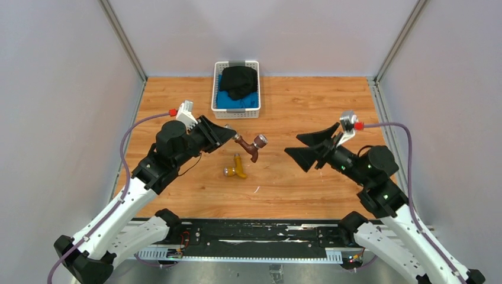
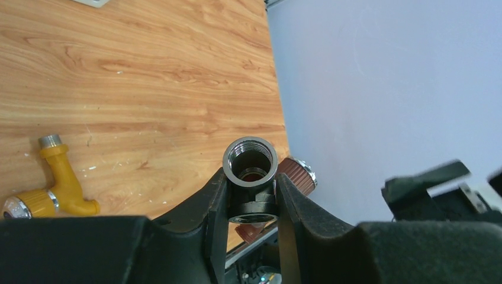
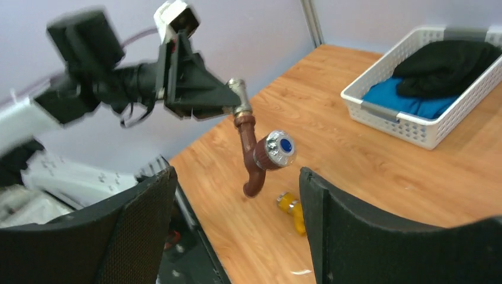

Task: Install the water faucets
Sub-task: Screw the water faucet onto the adaptor.

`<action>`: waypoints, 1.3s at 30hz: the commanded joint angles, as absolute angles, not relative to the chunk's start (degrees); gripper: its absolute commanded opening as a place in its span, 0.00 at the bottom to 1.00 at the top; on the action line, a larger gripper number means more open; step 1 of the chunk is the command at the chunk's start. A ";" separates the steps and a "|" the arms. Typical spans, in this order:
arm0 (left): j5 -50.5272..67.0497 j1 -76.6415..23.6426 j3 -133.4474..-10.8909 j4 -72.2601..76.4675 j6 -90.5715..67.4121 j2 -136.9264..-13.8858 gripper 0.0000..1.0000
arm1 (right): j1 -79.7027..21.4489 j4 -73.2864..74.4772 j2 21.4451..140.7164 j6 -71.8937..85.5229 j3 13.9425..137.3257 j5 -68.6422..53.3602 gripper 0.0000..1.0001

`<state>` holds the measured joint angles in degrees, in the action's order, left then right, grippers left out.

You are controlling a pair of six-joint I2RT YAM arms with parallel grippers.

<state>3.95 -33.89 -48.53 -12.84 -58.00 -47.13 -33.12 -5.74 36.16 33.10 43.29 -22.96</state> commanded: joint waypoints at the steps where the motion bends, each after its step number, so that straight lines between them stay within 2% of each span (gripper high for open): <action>1: 5.01 -33.85 -54.48 -15.83 -59.60 -49.92 0.00 | -42.29 5.84 31.44 -0.09 43.77 -13.11 0.76; 6: 5.66 -33.84 -58.58 -21.04 -58.88 -53.45 0.00 | -58.91 8.35 34.75 -17.96 45.77 3.58 0.79; 9: 5.70 -33.84 -58.95 -22.10 -58.64 -53.48 0.00 | -65.44 3.81 39.04 -21.62 46.58 12.75 0.79; 12: 5.55 -33.88 -58.88 -23.10 -58.64 -53.09 0.00 | -66.90 1.88 43.02 -23.94 48.62 10.45 0.61; 13: 5.45 -33.84 -58.91 -23.46 -58.64 -53.02 0.00 | -67.73 0.94 43.90 -27.50 48.28 9.82 0.59; 18: 4.44 -33.86 -59.76 -25.40 -58.56 -52.35 0.00 | -77.32 -13.17 44.57 -55.64 39.05 18.59 0.74; 23: 4.08 -33.84 -60.19 -25.52 -58.45 -51.81 0.00 | -80.75 -21.55 45.14 -72.41 32.84 20.32 0.85; 27: 4.74 -33.84 -60.53 -25.20 -58.45 -52.04 0.00 | -81.88 -30.05 48.86 -82.73 29.67 23.15 0.86; 32: 5.72 -33.84 -59.87 -24.17 -58.68 -52.16 0.00 | -82.26 -49.45 56.65 -94.33 25.83 24.89 0.88; 39: 7.51 -33.35 -59.18 -22.84 -60.11 -52.16 0.00 | -82.24 -55.90 65.56 -98.45 26.06 26.94 0.89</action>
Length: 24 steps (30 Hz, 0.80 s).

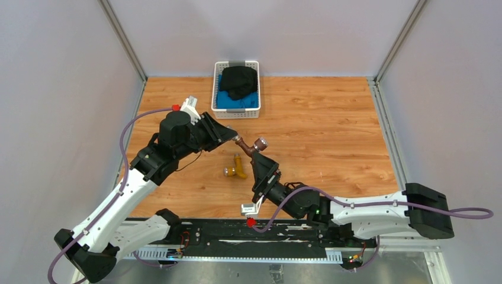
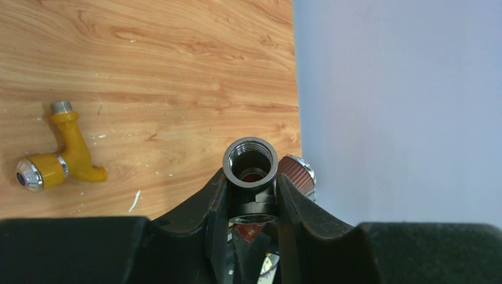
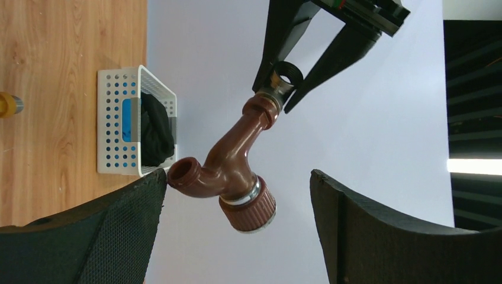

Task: Install the water faucets
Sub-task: Screw the water faucet onto the adaptor.

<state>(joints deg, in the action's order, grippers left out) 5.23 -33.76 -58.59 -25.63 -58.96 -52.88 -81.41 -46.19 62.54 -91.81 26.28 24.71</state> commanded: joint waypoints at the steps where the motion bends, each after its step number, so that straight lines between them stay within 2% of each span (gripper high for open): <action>1: 8.07 -33.21 -59.17 -22.58 -60.52 -52.20 0.00 | -82.12 -57.12 66.50 -98.97 25.93 27.21 0.89; 8: 14.17 -31.52 -57.14 -19.96 -65.60 -53.38 0.00 | -80.90 -65.45 71.90 -101.37 25.83 29.05 0.88; 16: 14.26 -30.78 -57.24 -21.14 -65.50 -52.96 0.00 | -80.19 -75.52 75.21 -102.02 25.83 31.76 0.61; 20: 14.51 -30.75 -56.38 -19.91 -66.36 -52.33 0.00 | -79.74 -77.76 76.79 -101.45 25.88 31.75 0.39; 24: 14.53 -30.76 -56.24 -19.63 -66.50 -52.04 0.00 | -79.63 -80.24 78.35 -100.37 25.75 32.11 0.31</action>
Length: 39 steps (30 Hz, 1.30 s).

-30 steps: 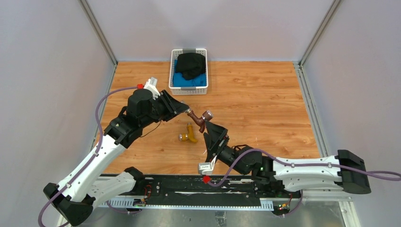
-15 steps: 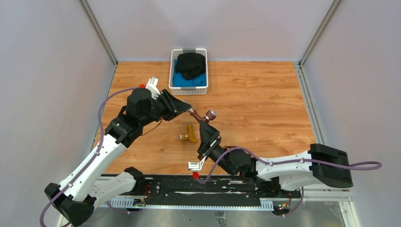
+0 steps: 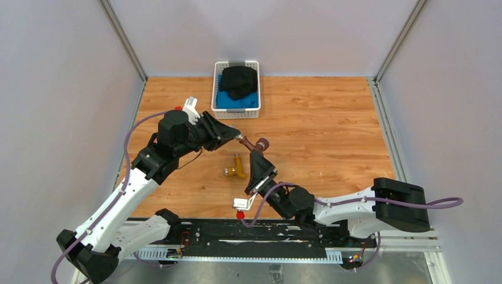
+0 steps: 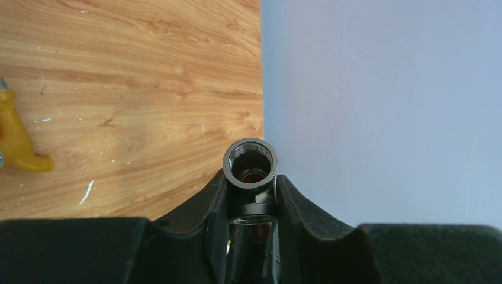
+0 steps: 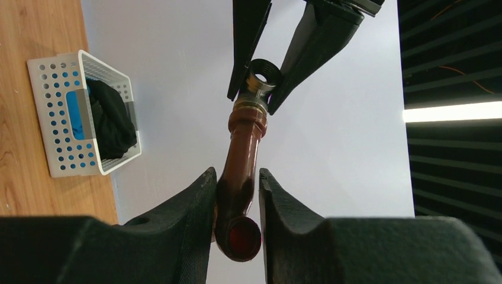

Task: Install the water faucets
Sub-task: Screw the water faucet onto the adaptor.

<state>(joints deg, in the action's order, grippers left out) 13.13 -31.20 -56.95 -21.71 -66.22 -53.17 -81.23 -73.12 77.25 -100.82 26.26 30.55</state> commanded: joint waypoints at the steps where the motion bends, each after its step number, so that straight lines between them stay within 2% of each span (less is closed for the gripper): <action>1: 14.51 -30.76 -56.27 -19.61 -66.35 -51.99 0.00 | -79.63 -80.78 78.47 -99.53 25.83 32.26 0.28; 5: 14.39 -30.67 -55.76 -18.95 -65.86 -51.63 0.00 | -79.79 -82.28 76.65 -91.04 26.19 32.77 0.01; 8: 15.06 -30.67 -54.45 -16.42 -65.57 -51.18 0.00 | -80.42 -75.69 72.05 -79.57 26.96 32.93 0.00; 11: 15.70 -30.67 -52.85 -13.85 -66.46 -50.75 0.00 | -80.46 -55.79 63.15 -64.37 28.87 30.00 0.00; 12: 15.77 -30.67 -52.28 -13.06 -66.79 -50.59 0.00 | -80.35 -50.41 60.78 -59.70 29.90 28.73 0.06; 13: 15.74 -30.67 -51.95 -12.54 -66.92 -50.52 0.00 | -80.33 -46.20 58.97 -56.31 30.72 27.79 0.21; 15: 16.06 -30.65 -51.54 -11.71 -67.27 -50.51 0.00 | -80.33 -42.95 56.62 -52.09 31.23 26.77 0.44; 18: 16.32 -30.67 -51.67 -11.38 -67.37 -50.93 0.00 | -80.19 -44.31 55.05 -49.96 30.48 27.19 0.60; 20: 16.43 -30.67 -51.68 -11.06 -67.59 -51.01 0.00 | -79.30 -43.55 54.56 -47.30 30.68 26.76 0.66; 28: 16.67 -30.67 -51.59 -10.72 -67.90 -50.79 0.00 | -76.27 -40.92 55.42 -38.05 31.16 22.80 0.71; 30: 16.70 -30.67 -51.60 -10.80 -67.86 -50.67 0.00 | -74.75 -40.19 55.60 -34.89 31.44 21.26 0.69; 35: 16.88 -30.67 -51.59 -10.77 -67.85 -50.37 0.00 | -71.79 -38.27 57.04 -30.29 32.66 17.55 0.47; 39: 17.12 -30.67 -51.55 -10.31 -67.94 -50.12 0.00 | -70.80 -38.71 59.12 -28.76 33.45 17.09 0.43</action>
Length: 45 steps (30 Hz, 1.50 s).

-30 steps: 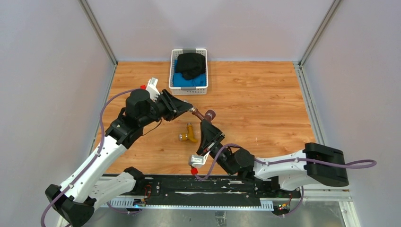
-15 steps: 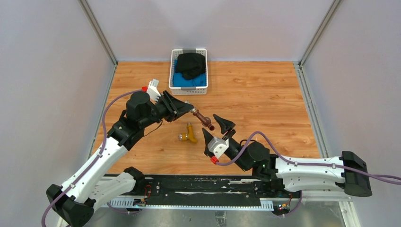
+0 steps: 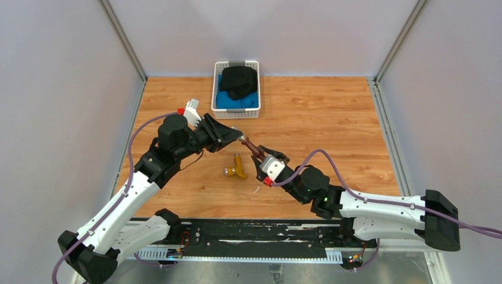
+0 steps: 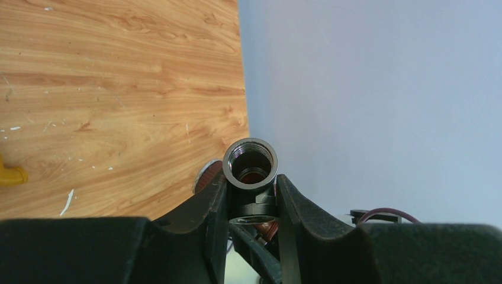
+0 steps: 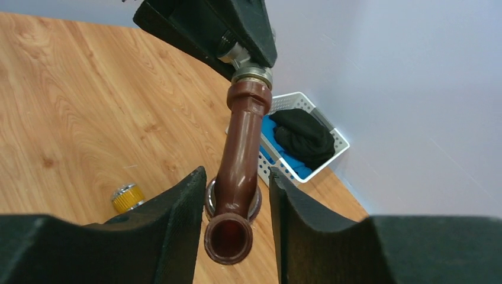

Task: Install the water faucets
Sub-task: Screw the water faucet onto the adaptor.

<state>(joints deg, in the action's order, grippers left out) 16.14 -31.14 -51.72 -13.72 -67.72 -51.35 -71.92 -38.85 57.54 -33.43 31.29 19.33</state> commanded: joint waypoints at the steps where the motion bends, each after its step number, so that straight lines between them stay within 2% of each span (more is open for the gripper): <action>1: 17.09 -30.65 -51.51 -10.31 -67.90 -50.05 0.00 | -70.71 -38.94 59.41 -28.25 33.46 16.91 0.41; 3: 17.17 -30.67 -51.36 -10.17 -67.92 -49.86 0.00 | -70.27 -39.23 59.50 -26.44 33.49 16.65 0.35; 6: 17.09 -30.67 -50.73 -9.10 -67.41 -49.63 0.00 | -69.16 -36.92 58.67 -19.03 34.67 15.92 0.16; 8: 17.94 -30.67 -49.29 -5.85 -66.57 -49.16 0.00 | -67.48 -30.22 57.67 -11.67 37.01 13.18 0.00; 12: 19.05 -30.67 -43.48 6.10 -67.01 -47.84 0.00 | -64.25 -26.61 54.00 2.83 38.02 1.79 0.00; 15: 20.21 -30.67 -39.79 14.99 -68.41 -47.77 0.00 | -60.01 -25.26 51.93 14.61 38.93 -11.09 0.00; 19: 19.00 -30.67 -35.51 24.97 -68.07 -46.69 0.00 | -54.68 -29.57 50.69 30.15 38.06 -22.03 0.00; 25: 17.54 -30.67 -30.63 34.89 -65.84 -43.97 0.00 | -46.51 -48.51 54.30 59.68 33.01 -29.34 0.00; 29: 16.49 -30.65 -26.17 42.81 -66.13 -42.72 0.00 | -41.97 -67.36 62.89 81.25 31.00 -33.75 0.00; 32: 15.88 -30.67 -24.26 45.92 -66.38 -42.28 0.00 | -41.13 -87.83 71.94 97.54 30.86 -33.66 0.00; 34: 15.70 -30.67 -23.88 45.98 -66.33 -42.15 0.00 | -41.13 -91.43 76.88 105.25 32.78 -35.82 0.00; 37: 14.37 -30.67 -24.14 43.23 -65.62 -41.50 0.00 | -41.04 -91.36 77.85 104.63 34.19 -36.92 0.00; 38: 13.77 -30.66 -24.35 42.16 -65.28 -41.11 0.00 | -40.86 -91.40 77.79 104.47 34.19 -36.80 0.03; 39: 13.00 -30.67 -24.73 40.19 -64.99 -40.64 0.00 | -40.42 -91.38 77.72 104.22 34.08 -37.02 0.14; 41: 11.27 -30.67 -25.35 36.79 -64.22 -39.44 0.00 | -39.22 -91.25 77.27 103.48 32.95 -37.07 0.45; 42: 10.09 -30.67 -25.72 34.71 -63.85 -38.67 0.00 | -38.74 -90.78 76.87 103.26 32.01 -36.94 0.57; 43: 9.11 -30.67 -25.98 33.40 -63.51 -38.07 0.00 | -38.12 -90.02 76.44 103.05 31.24 -36.96 0.65; 45: 6.83 -30.67 -26.71 29.81 -63.32 -36.78 0.00 | -37.47 -89.02 75.89 103.03 29.83 -37.17 0.71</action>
